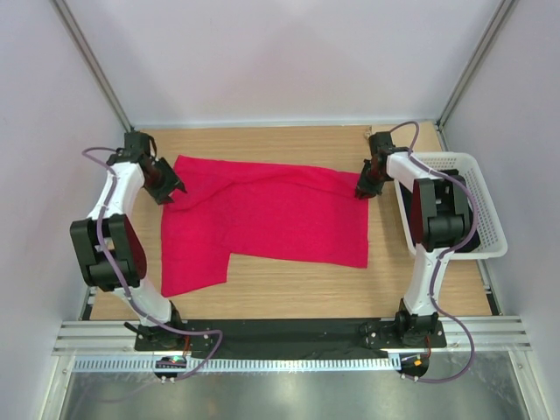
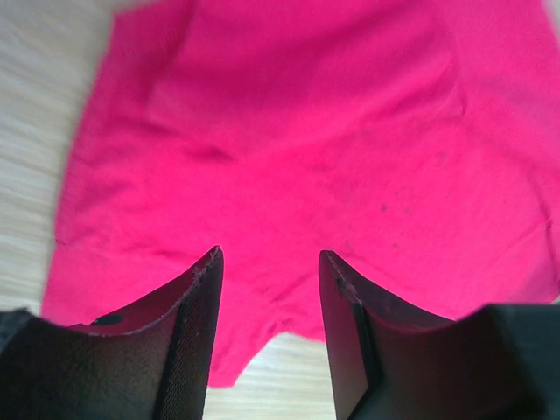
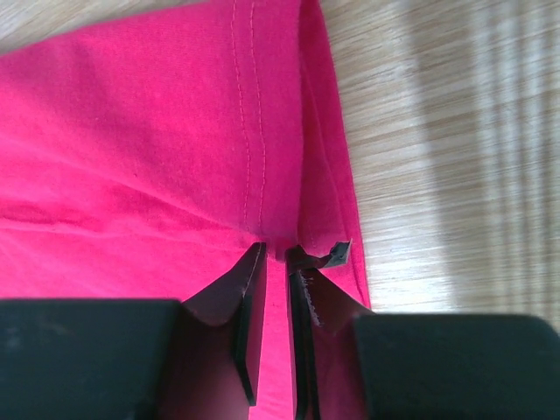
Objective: Fold and stack the t-shirts
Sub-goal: Fold the tshirt
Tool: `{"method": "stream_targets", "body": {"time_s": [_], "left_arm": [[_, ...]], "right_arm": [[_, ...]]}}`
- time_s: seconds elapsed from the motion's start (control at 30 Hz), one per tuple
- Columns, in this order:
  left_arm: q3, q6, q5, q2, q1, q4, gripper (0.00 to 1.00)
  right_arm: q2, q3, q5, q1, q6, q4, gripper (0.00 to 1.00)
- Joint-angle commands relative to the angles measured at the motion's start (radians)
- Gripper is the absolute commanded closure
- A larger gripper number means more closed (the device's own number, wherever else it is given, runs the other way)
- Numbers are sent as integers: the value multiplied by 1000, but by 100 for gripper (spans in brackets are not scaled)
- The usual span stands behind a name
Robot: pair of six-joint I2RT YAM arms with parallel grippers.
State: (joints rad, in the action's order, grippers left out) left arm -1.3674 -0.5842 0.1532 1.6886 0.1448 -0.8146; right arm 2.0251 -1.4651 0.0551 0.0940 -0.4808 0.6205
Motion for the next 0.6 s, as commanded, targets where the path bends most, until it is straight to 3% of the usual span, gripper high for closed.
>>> {"method": "stream_targets", "body": {"time_s": [0.0,0.03,0.17,0.3,0.57], "left_arm": [[-96,50,-11,29,71,21,49],[-132,63,8,61,81,37,49],[-254,104,127,195,104,70,64],[-259,17,203,256,102,236,74],[-369,-58,213,420,72,341,71]], "right_arm": [[10,-57,-1,-4,5,19,78],[14,-67,0,-4,11,24,78],[26,-81,8,-5,19,33,82],[40,-101,23,-5,16,39,84],[52,-118,29,-4,16,47,94]]}}
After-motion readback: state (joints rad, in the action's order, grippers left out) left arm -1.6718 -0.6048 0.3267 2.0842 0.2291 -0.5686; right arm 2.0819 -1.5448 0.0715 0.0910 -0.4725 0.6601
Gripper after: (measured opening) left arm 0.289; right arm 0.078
